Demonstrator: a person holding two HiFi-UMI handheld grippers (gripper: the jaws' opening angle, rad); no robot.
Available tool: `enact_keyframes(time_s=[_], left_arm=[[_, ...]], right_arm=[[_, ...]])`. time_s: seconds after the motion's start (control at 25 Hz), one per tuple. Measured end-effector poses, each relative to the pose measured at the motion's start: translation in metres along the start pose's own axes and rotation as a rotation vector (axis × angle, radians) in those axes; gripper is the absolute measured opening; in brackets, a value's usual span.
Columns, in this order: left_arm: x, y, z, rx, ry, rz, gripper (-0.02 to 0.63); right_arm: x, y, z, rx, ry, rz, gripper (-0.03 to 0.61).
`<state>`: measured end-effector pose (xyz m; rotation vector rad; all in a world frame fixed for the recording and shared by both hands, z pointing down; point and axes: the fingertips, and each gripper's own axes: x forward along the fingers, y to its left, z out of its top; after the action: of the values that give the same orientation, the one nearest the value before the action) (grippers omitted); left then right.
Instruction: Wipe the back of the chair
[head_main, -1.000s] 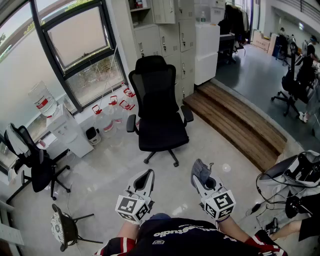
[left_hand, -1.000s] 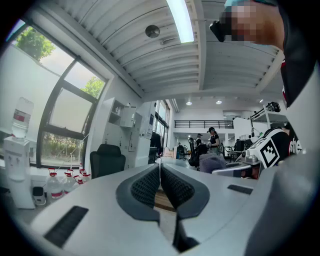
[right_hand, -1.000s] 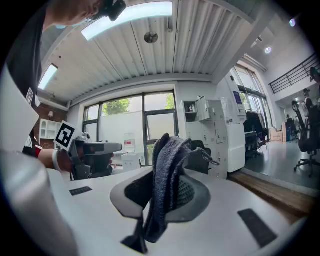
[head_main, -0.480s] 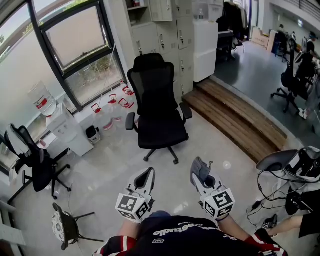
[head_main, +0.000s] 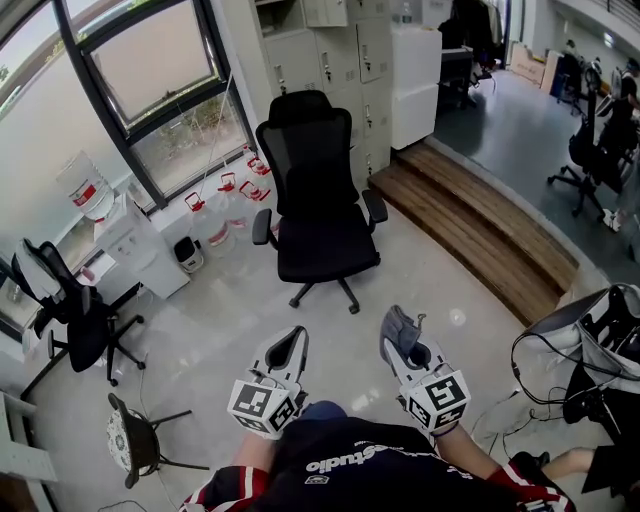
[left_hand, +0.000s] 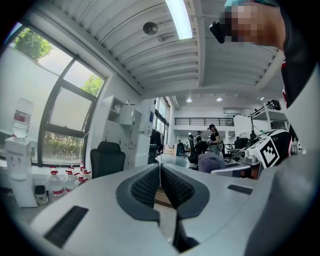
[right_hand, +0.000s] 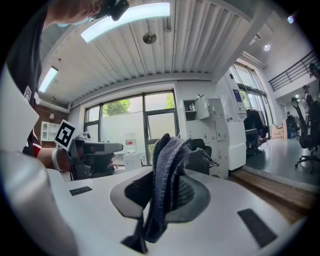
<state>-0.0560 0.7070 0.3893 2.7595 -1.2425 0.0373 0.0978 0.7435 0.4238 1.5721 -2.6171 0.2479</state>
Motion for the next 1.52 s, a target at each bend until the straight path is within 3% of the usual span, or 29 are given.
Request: enact_keyframes(time_s=[0.32, 0.56, 0.84, 1.2, 1.52], left_arm=[[0.017, 0.009, -0.011, 0.014, 0.042, -0.003, 0.028], [0.057, 0.046, -0.018, -0.021, 0.06, -0.014, 0.028], [0.119, 0.131, -0.004, -0.048, 0.03, -0.006, 0.028], [0.195, 0.25, 0.039, -0.068, -0.021, -0.032, 0.027], [0.238, 0.317, 0.053, -0.09, -0.042, -0.053, 0.028]], right_arm=[[0.015, -0.011, -0.017, 0.032, 0.029, 0.0, 0.074], [0.058, -0.033, -0.023, 0.048, 0.061, -0.012, 0.075], [0.152, -0.067, 0.001, 0.015, 0.091, -0.019, 0.075], [0.293, -0.091, 0.065, 0.019, 0.066, -0.008, 0.075], [0.363, -0.105, 0.083, -0.008, 0.081, -0.034, 0.076]])
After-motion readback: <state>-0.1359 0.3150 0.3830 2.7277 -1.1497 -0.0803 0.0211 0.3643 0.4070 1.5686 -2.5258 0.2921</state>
